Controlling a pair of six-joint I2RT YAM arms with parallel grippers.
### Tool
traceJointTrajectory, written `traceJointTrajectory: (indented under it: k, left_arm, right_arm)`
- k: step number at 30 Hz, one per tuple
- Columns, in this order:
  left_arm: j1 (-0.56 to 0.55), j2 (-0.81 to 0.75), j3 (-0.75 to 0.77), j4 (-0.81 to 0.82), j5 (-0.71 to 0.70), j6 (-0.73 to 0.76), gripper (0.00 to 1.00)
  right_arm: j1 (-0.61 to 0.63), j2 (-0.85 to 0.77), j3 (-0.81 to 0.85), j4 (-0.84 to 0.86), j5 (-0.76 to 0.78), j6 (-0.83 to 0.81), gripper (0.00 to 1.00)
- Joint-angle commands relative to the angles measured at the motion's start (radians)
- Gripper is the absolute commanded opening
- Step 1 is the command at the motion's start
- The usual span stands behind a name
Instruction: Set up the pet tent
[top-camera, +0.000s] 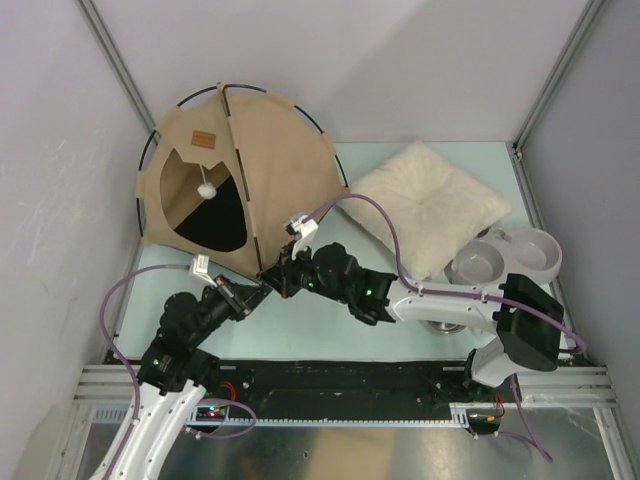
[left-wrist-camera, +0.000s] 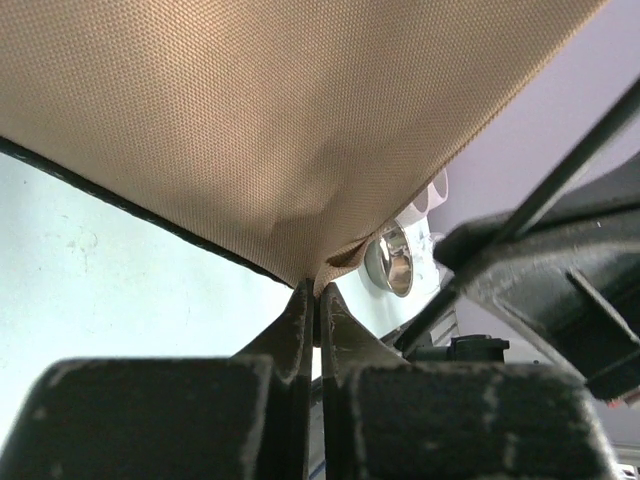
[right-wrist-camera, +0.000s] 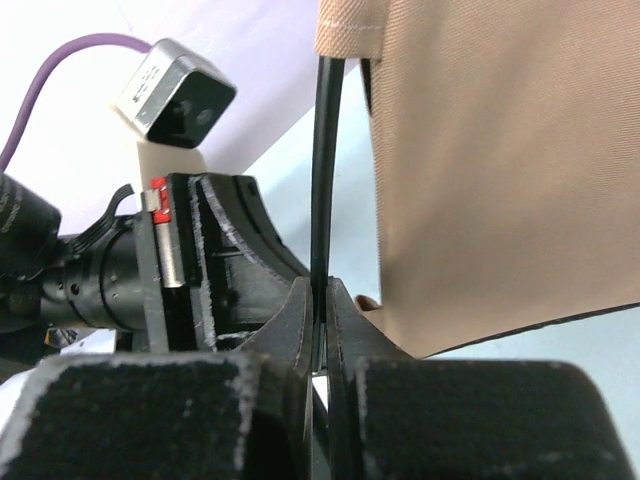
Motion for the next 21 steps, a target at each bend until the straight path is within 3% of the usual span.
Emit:
traceJointTrajectory:
  k: [1,21]
  left_arm:
    - [-0.008,-0.013,-0.024,-0.072,0.079,0.041,0.0]
    - [-0.008,0.008,-0.019,-0.071,0.094,0.059,0.0]
  right_arm:
    - [-0.066,-0.037,0.024,0.155,0.068,-0.027,0.0]
    - [-0.089,0.088,0.202,0.179,0.135,-0.078,0.0]
